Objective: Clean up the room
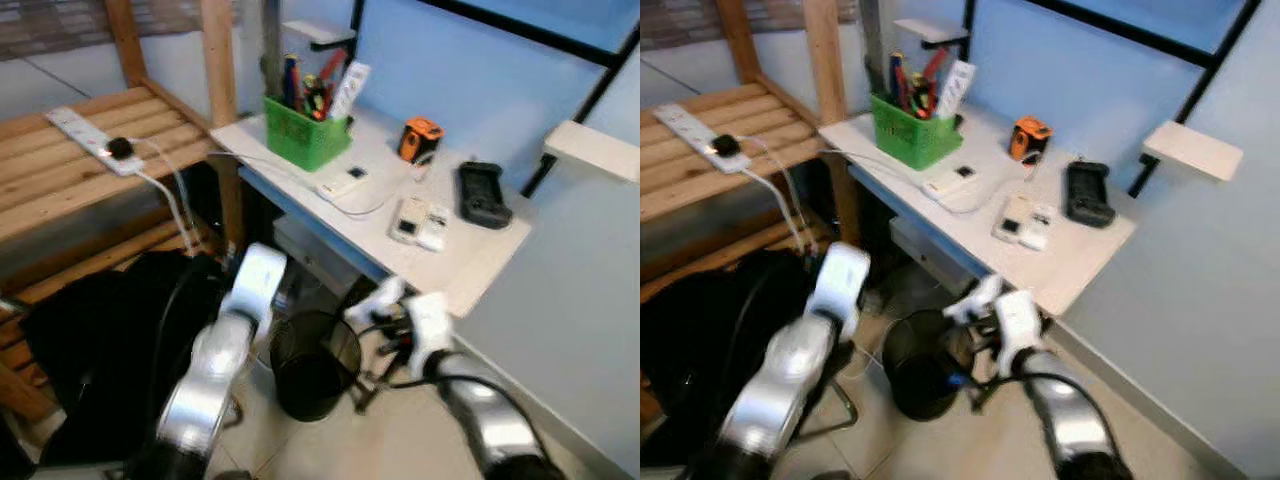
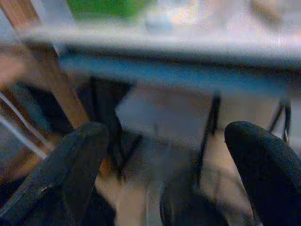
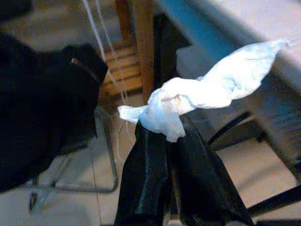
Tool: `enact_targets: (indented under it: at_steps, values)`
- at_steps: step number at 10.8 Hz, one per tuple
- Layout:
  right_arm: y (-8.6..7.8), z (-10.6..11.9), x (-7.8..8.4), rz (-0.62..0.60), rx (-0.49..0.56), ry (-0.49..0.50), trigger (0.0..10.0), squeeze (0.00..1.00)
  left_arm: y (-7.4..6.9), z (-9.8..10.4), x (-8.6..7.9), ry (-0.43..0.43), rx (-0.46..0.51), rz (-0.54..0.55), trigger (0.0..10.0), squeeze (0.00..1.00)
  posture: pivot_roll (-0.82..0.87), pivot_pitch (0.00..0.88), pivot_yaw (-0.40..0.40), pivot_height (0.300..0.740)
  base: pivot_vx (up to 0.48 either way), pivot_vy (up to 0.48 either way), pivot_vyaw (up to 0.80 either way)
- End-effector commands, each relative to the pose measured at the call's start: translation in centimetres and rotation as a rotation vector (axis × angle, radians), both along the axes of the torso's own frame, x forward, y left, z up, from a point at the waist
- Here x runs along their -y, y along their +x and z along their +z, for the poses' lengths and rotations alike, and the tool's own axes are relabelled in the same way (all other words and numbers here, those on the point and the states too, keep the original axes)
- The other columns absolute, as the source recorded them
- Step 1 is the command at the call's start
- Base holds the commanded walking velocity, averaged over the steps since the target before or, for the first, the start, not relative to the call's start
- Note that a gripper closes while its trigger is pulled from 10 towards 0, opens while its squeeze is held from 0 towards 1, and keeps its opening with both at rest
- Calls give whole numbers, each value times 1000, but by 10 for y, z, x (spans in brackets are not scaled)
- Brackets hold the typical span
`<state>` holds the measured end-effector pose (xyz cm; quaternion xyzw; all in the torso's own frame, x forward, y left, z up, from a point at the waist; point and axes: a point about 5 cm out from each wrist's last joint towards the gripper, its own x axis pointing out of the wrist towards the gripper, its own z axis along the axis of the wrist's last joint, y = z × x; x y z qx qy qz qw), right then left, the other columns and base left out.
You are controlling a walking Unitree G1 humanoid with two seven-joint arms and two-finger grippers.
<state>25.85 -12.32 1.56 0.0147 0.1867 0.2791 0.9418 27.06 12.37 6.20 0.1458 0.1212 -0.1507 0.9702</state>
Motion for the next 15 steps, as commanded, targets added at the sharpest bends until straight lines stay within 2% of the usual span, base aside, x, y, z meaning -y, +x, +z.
enact_targets:
  at_steps: [1,4,5,7,8,10,11,13,14,15]
  values:
    - [1,-6,-5,35,-16,-22,10000,0,-11,2,8,5,-12,-63,10000,0,209,94,-146,740,0,0,0]
    - [6,-20,-31,80,-64,-38,10000,0,-33,6,19,-28,-32,-185,10000,0,272,140,-167,740,0,0,0]
    - [8,-23,-44,82,-87,-46,10000,0,-36,8,23,-35,-37,-206,10000,0,279,137,-172,740,0,0,0]
    - [14,-22,-68,77,-112,-54,10000,0,-44,26,43,-89,-30,-303,10000,0,300,151,-169,740,0,0,0]
    - [15,-21,-72,74,-112,-56,10000,0,-48,27,45,-86,-35,-331,10000,0,305,156,-168,740,0,0,0]
    - [15,-19,-83,72,-113,-52,10000,0,-63,20,36,-35,-82,-371,10000,0,317,168,-169,740,0,0,0]
    - [13,-20,-91,69,-124,-49,10000,0,-72,11,20,-7,-133,-352,10000,0,322,179,-175,740,0,0,0]
    - [13,-18,-98,69,-119,-61,10000,0,-88,-1,7,13,-193,-357,10000,0,322,188,-180,740,0,0,0]
    - [16,-15,-101,58,-122,-49,10000,0,-95,-2,1,25,-202,-352,10000,0,320,189,-183,740,0,0,0]
    - [18,-13,-103,63,-124,-36,10000,0,-93,4,0,15,-158,-327,10000,0,317,184,-183,740,0,0,0]
